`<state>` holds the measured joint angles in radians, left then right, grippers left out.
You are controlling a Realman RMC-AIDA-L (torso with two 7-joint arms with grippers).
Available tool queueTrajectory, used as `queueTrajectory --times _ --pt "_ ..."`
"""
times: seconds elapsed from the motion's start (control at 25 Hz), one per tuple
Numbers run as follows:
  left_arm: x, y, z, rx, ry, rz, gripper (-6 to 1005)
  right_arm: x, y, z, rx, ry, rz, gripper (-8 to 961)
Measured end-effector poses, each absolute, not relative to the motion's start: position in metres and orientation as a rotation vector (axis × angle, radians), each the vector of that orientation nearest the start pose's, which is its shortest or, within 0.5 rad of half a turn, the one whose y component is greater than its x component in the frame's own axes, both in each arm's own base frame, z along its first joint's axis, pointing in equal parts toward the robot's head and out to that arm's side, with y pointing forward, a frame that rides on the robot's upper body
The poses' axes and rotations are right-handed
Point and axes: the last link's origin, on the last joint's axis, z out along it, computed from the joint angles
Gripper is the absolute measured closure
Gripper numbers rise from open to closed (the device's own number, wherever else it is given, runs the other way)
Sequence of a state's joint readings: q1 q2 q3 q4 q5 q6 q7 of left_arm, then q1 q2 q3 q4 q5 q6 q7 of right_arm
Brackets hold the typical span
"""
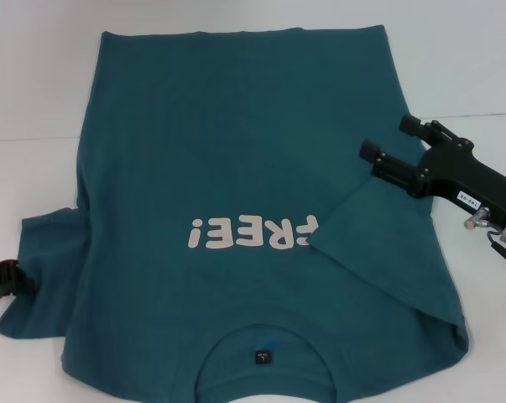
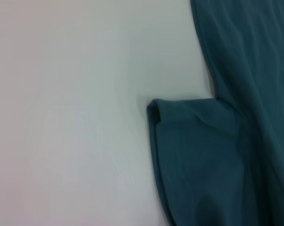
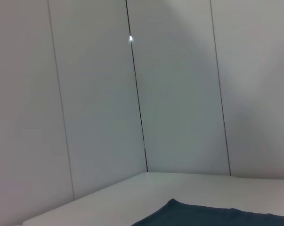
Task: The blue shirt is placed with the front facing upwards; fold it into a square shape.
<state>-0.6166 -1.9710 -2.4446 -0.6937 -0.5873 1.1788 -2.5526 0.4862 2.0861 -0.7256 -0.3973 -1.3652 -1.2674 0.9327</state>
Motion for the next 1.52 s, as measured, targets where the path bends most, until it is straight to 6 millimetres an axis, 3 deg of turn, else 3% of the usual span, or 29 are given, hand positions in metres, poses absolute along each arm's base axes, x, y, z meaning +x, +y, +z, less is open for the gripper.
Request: queueTrajectory --times 0.12,0.4,0.76,1.16,1.52 --pt "-0.339 0.378 0.051 -1.903 -1.762 -0.092 928 0.284 0.357 0.008 -2.102 0.54 0.929 29" --pt "-0.34 0.378 0.051 -1.903 -1.754 -0.091 949 0.284 0.356 0.008 -2.102 0.54 0.929 29" --pt "-0.339 0.378 0.052 -1.91 -1.747 -0.09 956 0.284 0.357 0.007 -2.102 0.541 0.927 30" --pt "-0.338 0.388 0.069 -1.869 -1.658 -0.093 956 0.284 0.358 0.007 -2.101 0.543 0.924 32" --pt "-0.332 0.388 0.067 -1.895 -1.668 -0.103 955 0.285 0.357 0.007 -2.1 0.545 0.925 32"
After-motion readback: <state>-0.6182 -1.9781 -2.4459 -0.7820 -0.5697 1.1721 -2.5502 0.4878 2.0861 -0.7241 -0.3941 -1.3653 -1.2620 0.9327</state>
